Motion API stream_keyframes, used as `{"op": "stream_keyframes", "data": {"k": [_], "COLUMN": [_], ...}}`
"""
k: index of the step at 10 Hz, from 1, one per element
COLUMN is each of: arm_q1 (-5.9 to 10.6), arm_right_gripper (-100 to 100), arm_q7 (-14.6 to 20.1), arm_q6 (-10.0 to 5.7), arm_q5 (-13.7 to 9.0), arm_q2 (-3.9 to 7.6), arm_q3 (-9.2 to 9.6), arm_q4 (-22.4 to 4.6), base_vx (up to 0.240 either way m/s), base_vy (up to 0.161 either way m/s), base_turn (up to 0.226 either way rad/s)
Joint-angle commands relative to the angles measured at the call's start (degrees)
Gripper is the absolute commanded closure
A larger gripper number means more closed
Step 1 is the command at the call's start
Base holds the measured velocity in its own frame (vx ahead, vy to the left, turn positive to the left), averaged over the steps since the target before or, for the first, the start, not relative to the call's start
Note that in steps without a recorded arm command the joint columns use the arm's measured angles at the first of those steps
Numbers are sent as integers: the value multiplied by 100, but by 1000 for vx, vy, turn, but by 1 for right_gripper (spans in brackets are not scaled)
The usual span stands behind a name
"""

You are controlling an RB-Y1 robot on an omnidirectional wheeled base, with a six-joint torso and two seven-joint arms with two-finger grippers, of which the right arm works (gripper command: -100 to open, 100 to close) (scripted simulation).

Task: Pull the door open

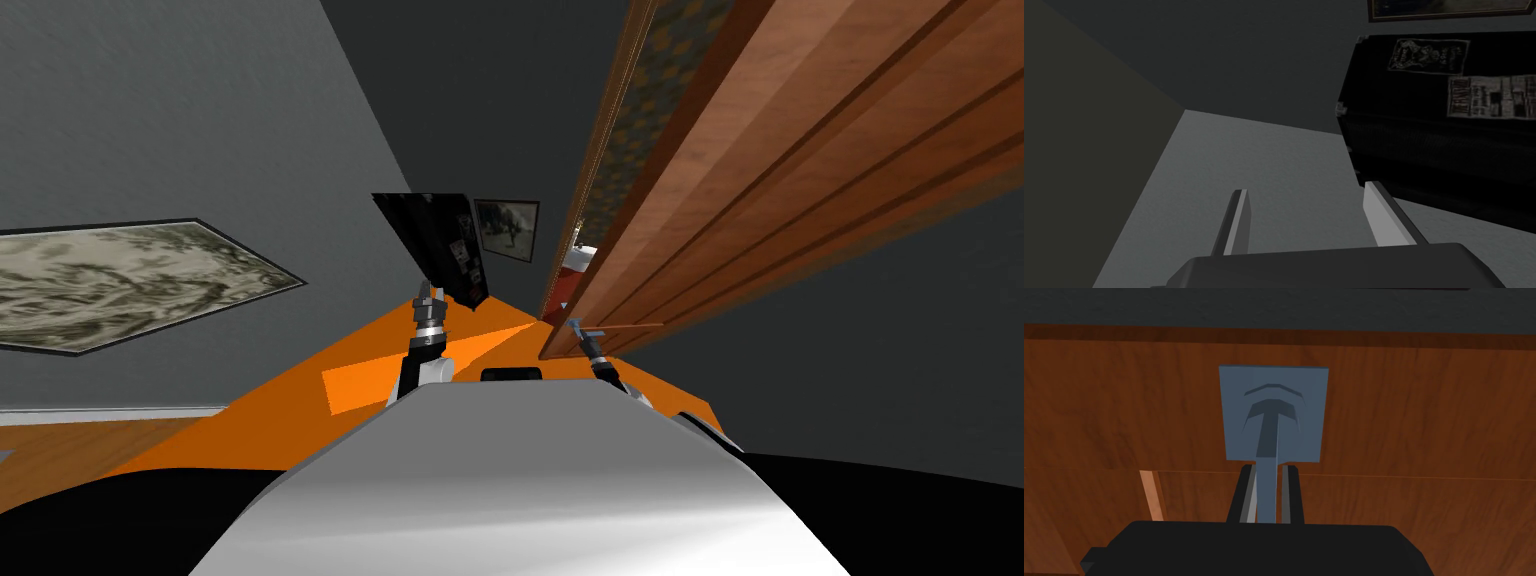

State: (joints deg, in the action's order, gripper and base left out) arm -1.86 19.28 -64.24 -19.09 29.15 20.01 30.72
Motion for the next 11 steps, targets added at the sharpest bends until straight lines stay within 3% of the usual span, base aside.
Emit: {"op": "stream_keyframes", "data": {"k": [1, 2, 3, 4, 11], "arm_q1": [-16, -61, -14, -87, -330], "arm_right_gripper": [100, 100, 100, 100, 100], "arm_q7": [85, 132, 114, 162, 293], "arm_q6": [-167, -258, -205, -371, -912], "arm_q5": [-14, -35, -6, -41, -192], "arm_q2": [43, 94, 43, 81, 252], "arm_q3": [48, 70, 83, 153, 358], "arm_q4": [-134, -175, -189, -267, -484], "base_vx": [-152, -141, -65, -154, -192], "base_vy": [-78, -66, -25, -70, -74], "base_turn": [131, 128, 34, 237, 175]}}
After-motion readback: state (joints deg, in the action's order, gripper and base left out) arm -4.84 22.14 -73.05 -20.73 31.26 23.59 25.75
